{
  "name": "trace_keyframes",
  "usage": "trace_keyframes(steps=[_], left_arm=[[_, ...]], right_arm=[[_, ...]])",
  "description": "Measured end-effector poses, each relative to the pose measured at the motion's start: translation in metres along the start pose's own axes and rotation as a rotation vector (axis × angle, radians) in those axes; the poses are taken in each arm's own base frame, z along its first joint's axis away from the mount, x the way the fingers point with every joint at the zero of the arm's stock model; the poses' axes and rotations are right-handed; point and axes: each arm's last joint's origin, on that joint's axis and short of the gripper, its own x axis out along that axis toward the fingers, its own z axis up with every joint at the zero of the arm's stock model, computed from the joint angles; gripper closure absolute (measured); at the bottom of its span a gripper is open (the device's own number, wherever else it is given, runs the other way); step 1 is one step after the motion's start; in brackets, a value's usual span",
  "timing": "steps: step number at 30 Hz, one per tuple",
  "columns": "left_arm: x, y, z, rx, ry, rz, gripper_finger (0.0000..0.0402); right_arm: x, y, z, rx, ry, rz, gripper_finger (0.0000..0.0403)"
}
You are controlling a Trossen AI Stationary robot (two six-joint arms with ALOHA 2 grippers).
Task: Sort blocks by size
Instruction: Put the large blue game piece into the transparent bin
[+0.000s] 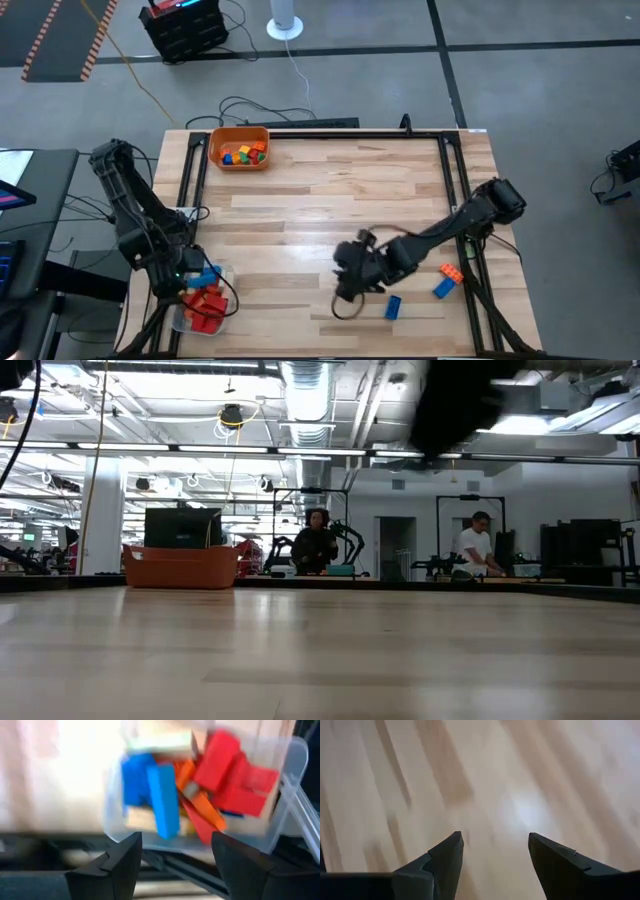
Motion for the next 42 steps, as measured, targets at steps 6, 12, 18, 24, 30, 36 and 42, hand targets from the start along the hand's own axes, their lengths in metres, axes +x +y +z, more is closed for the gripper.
trace_keyframes(steps=[6,12,18,24,30,36,42], left_arm=[[-0.011,0.008,0.013,0.1,-0.291,0.185,0.0169],[-0.013,0.015,0.027,0.118,-0.457,0.318,0.0169],[-0.011,0.015,0.031,0.178,-0.495,0.356,0.0169],[-0.006,0.017,0.03,0.27,-0.47,0.396,0.0169],[-0.006,0.017,0.03,0.322,-0.462,0.41,0.0169],[-0.006,0.015,0.031,0.365,-0.466,0.411,0.0169],[-0.006,0.016,0.031,0.366,-0.465,0.413,0.0169]], right_arm=[[-0.006,-0.001,-0.025,0.292,0.29,-0.021,0.0148],[-0.006,-0.001,-0.05,0.602,0.499,-0.195,0.0148],[-0.006,0.014,-0.072,0.764,0.633,-0.249,0.0148],[-0.007,0.028,-0.088,0.877,0.646,-0.282,0.0148],[-0.005,0.035,-0.101,0.98,0.644,-0.347,0.0148],[0.01,0.036,-0.108,0.99,0.635,-0.395,0.0148],[0.016,0.033,-0.111,0.955,0.566,-0.426,0.0148]])
